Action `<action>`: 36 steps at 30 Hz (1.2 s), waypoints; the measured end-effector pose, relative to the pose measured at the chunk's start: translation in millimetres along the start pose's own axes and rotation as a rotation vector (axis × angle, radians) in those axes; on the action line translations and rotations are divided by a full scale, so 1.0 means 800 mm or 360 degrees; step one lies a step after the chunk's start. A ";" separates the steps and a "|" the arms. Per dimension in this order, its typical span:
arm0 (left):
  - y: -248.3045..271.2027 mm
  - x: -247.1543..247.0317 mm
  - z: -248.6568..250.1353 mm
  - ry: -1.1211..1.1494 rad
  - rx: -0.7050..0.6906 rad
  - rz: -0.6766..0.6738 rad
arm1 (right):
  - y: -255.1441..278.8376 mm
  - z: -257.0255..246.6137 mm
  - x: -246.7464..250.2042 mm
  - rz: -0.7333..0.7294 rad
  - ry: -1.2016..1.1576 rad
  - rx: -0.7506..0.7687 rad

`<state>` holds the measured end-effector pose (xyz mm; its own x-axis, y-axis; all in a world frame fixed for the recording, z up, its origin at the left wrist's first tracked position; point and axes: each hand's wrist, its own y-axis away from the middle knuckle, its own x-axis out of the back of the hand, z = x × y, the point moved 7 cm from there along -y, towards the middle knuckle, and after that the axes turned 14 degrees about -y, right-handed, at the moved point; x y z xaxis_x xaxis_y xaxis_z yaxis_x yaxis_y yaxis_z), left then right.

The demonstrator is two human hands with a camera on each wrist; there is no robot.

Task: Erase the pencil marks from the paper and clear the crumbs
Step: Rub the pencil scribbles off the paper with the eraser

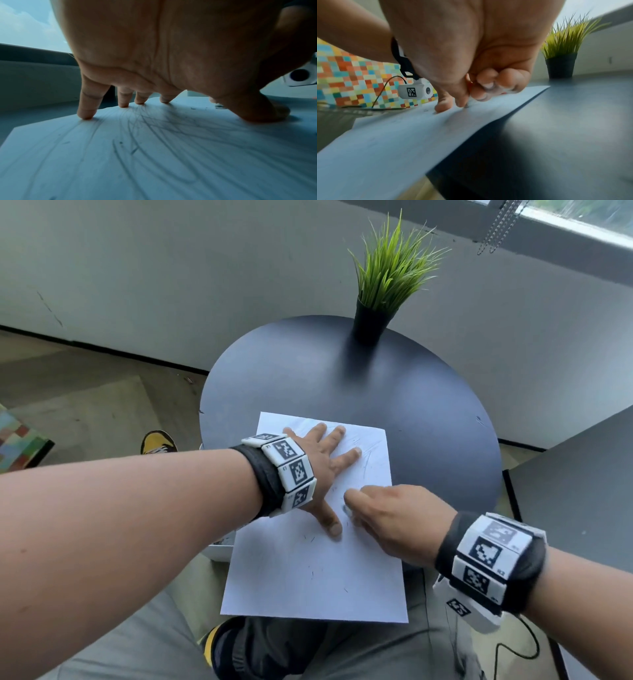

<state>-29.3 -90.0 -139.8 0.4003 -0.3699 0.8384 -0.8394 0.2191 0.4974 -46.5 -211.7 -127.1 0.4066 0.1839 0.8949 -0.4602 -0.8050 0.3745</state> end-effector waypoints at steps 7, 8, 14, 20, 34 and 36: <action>0.002 -0.001 -0.001 0.0019 0.0034 -0.0031 | -0.013 0.041 0.027 0.0160 -0.0065 -0.0292; 0.003 -0.001 0.000 0.0020 0.0038 -0.0038 | -0.011 0.018 0.017 0.0070 -0.0033 -0.0179; 0.005 -0.001 0.001 0.0021 0.0055 -0.0048 | -0.019 0.057 0.037 0.0169 -0.0082 -0.0400; 0.006 -0.002 0.002 -0.0007 0.0054 -0.0060 | -0.001 -0.003 0.004 -0.0103 0.0015 -0.0038; 0.007 0.000 0.006 0.0019 0.0073 -0.0092 | -0.017 0.077 0.049 0.0217 -0.0105 -0.0685; 0.006 -0.003 0.006 0.0043 0.0079 -0.0092 | -0.018 0.053 0.041 0.0203 -0.0055 -0.0598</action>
<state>-35.8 -92.5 -140.4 0.4581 -0.3558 0.8146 -0.8313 0.1530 0.5343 6.9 -218.0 -112.9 0.3509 0.0718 0.9336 -0.7629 -0.5563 0.3295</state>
